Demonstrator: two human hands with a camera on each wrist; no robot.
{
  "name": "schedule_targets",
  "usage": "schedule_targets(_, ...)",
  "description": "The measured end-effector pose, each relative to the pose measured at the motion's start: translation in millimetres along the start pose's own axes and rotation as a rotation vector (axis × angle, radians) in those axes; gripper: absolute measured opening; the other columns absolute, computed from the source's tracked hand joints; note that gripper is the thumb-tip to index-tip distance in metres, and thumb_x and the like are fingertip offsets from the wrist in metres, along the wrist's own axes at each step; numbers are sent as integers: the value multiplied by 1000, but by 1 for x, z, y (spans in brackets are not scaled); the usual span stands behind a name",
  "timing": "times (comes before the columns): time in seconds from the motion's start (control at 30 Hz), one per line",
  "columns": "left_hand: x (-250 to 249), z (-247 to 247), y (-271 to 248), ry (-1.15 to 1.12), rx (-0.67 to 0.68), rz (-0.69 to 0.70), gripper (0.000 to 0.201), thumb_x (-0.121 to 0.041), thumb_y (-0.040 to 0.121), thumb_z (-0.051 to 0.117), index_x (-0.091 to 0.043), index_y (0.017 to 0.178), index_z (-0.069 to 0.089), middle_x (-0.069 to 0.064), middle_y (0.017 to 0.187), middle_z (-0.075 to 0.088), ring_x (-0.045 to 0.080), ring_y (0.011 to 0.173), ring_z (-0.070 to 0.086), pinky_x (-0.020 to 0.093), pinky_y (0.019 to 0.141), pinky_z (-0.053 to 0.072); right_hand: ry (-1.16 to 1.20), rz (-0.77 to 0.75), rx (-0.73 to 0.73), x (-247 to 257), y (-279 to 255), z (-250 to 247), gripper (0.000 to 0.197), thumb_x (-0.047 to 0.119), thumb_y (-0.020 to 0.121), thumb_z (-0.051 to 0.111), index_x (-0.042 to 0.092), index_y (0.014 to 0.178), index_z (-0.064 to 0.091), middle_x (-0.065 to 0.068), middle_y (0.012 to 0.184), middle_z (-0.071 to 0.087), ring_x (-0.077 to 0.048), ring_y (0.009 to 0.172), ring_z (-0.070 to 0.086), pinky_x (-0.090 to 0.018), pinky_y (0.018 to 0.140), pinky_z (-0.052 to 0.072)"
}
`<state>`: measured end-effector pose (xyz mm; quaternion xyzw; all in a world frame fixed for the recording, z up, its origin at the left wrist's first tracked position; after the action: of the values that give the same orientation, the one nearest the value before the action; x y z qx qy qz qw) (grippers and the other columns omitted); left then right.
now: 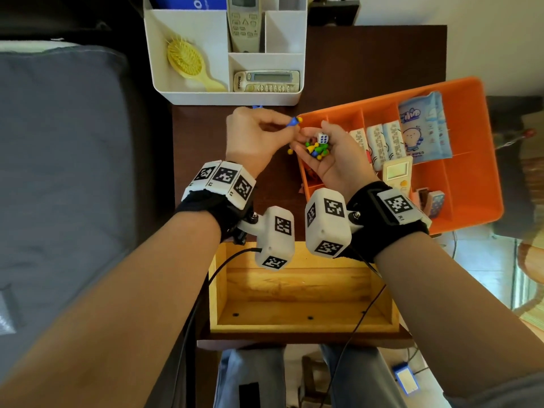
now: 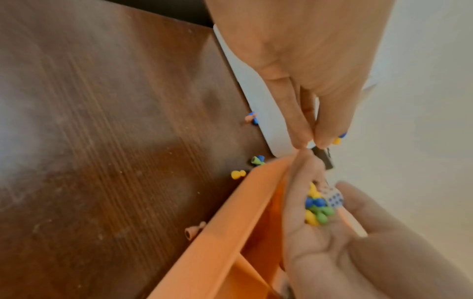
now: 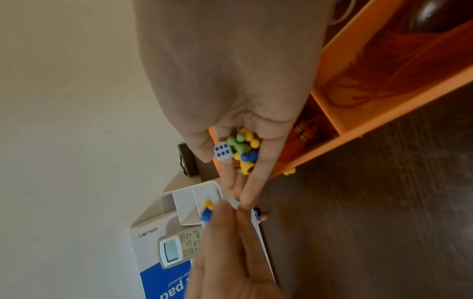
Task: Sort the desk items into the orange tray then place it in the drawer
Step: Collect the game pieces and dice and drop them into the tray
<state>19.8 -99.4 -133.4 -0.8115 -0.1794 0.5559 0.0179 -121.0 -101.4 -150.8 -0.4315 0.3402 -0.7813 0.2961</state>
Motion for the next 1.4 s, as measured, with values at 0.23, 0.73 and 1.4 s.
schedule_targets(0.23, -13, 19, 0, 270, 195, 139, 19, -18, 77, 72, -15, 97, 73, 3, 95, 71, 14, 87, 65, 37, 84, 54, 36, 19, 9, -2, -3, -6, 32, 17, 96, 49, 2, 123, 48, -17, 111, 65, -22, 95, 67, -30, 68, 59)
schedule_targets(0.73, 29, -14, 18, 261, -173, -145, 24, -20, 83, 61, -13, 106, 66, 1, 96, 71, 14, 87, 66, 26, 89, 48, 35, -23, -21, 16, 13, 14, 21, 14, 94, 53, -3, 87, 61, -14, 80, 65, -19, 76, 68, -27, 69, 60)
schedule_targets(1.4, 59, 3, 52, 367, -225, -297, 18, -30, 81, 66, -19, 95, 72, 0, 93, 72, 16, 92, 64, 24, 80, 44, -37, 12, 34, 28, 23, 17, 21, 16, 94, 51, 0, 86, 62, -9, 68, 69, -17, 67, 69, -20, 58, 56)
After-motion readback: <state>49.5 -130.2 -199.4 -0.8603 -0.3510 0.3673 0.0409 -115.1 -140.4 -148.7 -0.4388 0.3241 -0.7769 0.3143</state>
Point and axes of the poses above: each hand's wrist, its own y-axis towards the middle knuckle, its own z-axis out of the palm, x = y × z, the point moved 5 cm from there along y, towards the middle knuckle
